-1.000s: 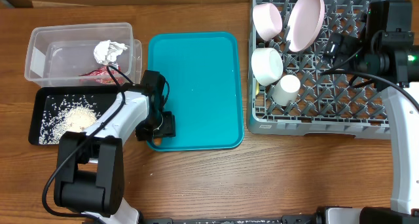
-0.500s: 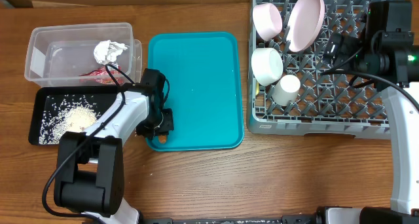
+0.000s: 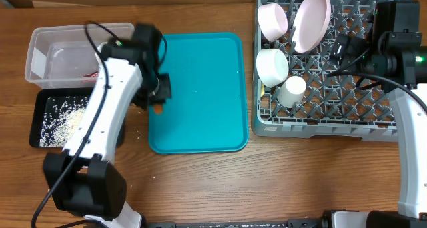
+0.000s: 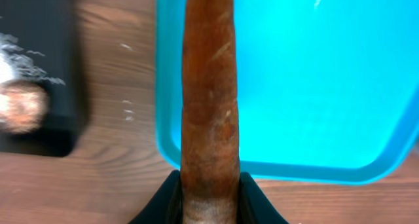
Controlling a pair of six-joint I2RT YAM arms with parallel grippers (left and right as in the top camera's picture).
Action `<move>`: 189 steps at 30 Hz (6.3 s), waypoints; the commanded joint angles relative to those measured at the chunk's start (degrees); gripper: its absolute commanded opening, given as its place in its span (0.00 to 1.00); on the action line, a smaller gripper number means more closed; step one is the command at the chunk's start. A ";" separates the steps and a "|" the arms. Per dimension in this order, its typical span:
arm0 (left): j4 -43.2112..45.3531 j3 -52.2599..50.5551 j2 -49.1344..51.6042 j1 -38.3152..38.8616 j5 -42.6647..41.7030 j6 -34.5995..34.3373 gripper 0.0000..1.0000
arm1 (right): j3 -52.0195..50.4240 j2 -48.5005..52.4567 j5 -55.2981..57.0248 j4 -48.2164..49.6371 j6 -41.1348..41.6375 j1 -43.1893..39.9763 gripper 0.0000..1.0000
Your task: Sort waste into correct bins and load items into the dishwasher
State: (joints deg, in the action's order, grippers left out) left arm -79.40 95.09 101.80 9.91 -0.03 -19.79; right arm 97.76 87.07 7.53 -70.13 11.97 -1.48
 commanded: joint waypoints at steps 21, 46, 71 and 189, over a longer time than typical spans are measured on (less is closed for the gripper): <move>-2.10 0.02 -0.22 -33.27 7.08 -35.56 0.17 | 0.11 -0.15 0.33 -0.42 0.07 -0.20 1.00; 42.34 -29.46 -0.22 -33.35 -0.55 -39.36 0.43 | 0.11 -0.15 0.33 -4.85 0.07 -0.20 1.00; 8.28 -2.64 -13.90 -22.71 -9.44 0.85 0.68 | 3.67 -12.31 -0.31 -1.97 -2.45 1.84 1.00; 20.87 -3.72 -26.03 -14.08 -1.62 8.52 1.00 | -97.29 -86.90 -10.21 65.51 -4.48 1.84 1.00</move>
State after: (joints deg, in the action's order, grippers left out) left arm -60.34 93.69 82.15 -5.41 -5.15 -13.19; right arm 1.06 0.73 -2.72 -4.75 7.49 0.14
